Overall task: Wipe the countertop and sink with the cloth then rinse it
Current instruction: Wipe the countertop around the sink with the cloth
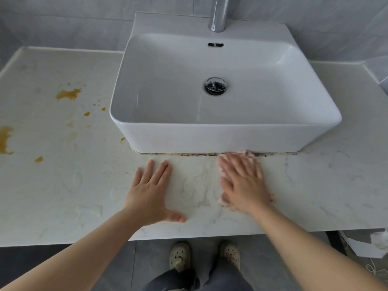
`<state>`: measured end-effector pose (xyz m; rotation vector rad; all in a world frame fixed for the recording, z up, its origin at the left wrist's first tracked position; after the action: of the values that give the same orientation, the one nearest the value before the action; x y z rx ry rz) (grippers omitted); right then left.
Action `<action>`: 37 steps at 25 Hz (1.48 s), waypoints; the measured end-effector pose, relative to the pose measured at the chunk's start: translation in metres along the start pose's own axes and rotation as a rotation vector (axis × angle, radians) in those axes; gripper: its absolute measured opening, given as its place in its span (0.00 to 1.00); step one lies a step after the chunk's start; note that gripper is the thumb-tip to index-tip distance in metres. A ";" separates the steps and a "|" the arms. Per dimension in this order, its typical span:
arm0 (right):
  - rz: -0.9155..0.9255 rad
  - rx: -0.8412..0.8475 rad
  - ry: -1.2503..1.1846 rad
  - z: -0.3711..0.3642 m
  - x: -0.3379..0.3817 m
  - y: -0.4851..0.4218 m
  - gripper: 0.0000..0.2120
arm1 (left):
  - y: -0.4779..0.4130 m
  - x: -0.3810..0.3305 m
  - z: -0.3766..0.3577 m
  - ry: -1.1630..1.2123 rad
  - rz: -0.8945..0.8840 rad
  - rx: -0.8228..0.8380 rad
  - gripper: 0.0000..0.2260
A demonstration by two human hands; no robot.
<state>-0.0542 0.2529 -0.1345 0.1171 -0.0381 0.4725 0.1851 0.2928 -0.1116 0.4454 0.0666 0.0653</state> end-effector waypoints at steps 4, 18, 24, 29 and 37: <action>-0.269 -0.027 -0.052 0.002 0.022 0.005 0.32 | 0.000 -0.002 0.001 0.005 0.000 0.008 0.63; -0.176 -0.140 -0.083 0.004 0.048 -0.009 0.35 | -0.001 -0.001 -0.003 0.020 0.005 -0.003 0.62; 0.196 -0.097 -0.039 0.001 -0.003 -0.002 0.29 | -0.002 -0.001 -0.003 -0.011 0.023 0.016 0.63; -0.278 -0.072 -0.072 0.006 -0.031 0.020 0.36 | -0.003 -0.002 -0.003 -0.009 0.027 0.021 0.61; 0.158 -0.078 -0.081 -0.002 0.018 0.007 0.32 | -0.002 0.001 0.000 -0.018 0.030 0.015 0.62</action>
<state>-0.0415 0.2677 -0.1345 0.0568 -0.1463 0.6234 0.1862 0.2914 -0.1127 0.4618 0.0427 0.0905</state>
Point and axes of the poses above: each hand's wrist, its own y-axis away from the middle knuckle, its own z-axis out of the back of the hand, x = y × z, the point moved 3 cm from there along -y, towards the middle knuckle, and after that the axes turned 13 degrees about z, right-handed, at the moved point
